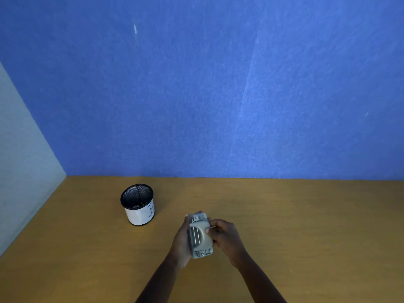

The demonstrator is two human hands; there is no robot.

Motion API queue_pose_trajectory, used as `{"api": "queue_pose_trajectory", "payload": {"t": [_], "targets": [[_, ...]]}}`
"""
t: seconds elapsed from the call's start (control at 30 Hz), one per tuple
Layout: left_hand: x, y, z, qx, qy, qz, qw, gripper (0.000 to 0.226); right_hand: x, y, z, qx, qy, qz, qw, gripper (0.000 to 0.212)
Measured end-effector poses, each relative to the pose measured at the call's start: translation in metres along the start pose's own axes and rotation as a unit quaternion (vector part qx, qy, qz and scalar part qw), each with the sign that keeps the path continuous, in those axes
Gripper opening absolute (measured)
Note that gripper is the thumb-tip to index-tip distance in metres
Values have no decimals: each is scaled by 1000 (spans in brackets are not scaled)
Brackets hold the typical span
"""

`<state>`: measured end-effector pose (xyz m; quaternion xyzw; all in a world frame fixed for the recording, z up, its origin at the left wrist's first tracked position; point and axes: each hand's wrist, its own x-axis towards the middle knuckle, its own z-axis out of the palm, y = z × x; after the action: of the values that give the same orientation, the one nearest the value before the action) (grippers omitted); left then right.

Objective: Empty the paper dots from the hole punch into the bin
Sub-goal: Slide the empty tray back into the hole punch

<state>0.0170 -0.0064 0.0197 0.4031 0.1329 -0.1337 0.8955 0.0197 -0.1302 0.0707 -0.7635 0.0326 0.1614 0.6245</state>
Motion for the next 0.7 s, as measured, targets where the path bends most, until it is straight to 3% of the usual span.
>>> {"api": "queue_pose_trajectory", "payload": {"t": [0.17,0.3,0.43,0.57,0.7], "targets": [[-4,2,-5,62,18,22,998,55,-4,-2,1,-24,-30,-13,999,9],[-14,9,6,16,-70,37,997,54,-3,-5,0,-86,-3,-54,995,12],[-10,6,4,89,39,48,994,50,7,-4,-4,-106,104,-72,986,13],[-13,4,8,149,36,38,988,50,16,-4,-5,-136,82,-72,985,21],[-14,4,7,186,48,52,980,46,22,-2,-10,-79,56,-27,995,21]]}}
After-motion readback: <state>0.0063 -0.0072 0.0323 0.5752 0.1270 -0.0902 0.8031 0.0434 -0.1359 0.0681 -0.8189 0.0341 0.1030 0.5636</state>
